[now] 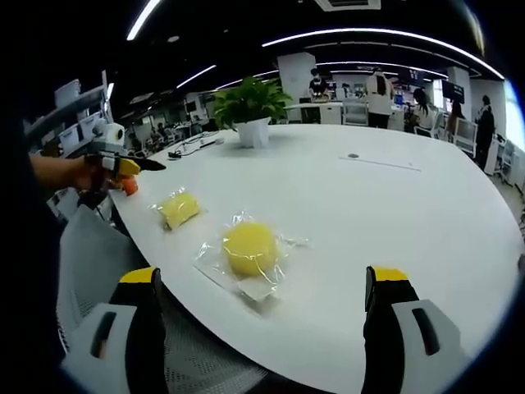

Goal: Compare the silicone blocks by pressing each to a similar depth, holding the contact briefly, and releasing to observe deformation and rebound differences across the visible hardness samples.

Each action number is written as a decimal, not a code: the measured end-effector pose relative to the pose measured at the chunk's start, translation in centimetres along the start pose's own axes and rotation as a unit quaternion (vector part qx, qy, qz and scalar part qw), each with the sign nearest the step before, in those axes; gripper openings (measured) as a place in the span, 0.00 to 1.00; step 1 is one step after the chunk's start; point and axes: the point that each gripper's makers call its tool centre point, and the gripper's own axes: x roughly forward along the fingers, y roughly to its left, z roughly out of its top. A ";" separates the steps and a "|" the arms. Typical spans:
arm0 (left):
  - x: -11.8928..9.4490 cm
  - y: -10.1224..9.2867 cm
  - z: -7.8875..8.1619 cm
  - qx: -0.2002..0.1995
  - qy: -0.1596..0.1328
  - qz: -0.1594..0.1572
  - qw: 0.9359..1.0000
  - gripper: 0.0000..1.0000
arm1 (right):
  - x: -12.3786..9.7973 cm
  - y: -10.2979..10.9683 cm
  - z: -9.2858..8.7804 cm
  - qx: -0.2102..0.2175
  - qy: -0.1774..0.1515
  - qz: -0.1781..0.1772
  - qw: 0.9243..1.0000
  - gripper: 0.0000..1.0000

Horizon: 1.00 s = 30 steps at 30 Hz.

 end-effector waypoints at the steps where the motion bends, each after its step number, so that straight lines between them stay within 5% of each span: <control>1: 0.3 -0.2 -0.1 0.000 0.003 -0.003 1.000 1.00 | 0.0 0.0 0.0 0.000 0.000 0.000 1.000 0.96; 24: 5.9 -2.6 -0.2 -0.012 0.038 -0.039 0.998 1.00 | 0.0 0.0 -0.9 0.009 0.008 -0.004 1.000 0.96; 30: 7.6 -3.9 0.9 -0.034 0.031 -0.053 0.998 1.00 | -0.3 -0.1 -0.7 0.009 0.008 -0.006 1.000 0.96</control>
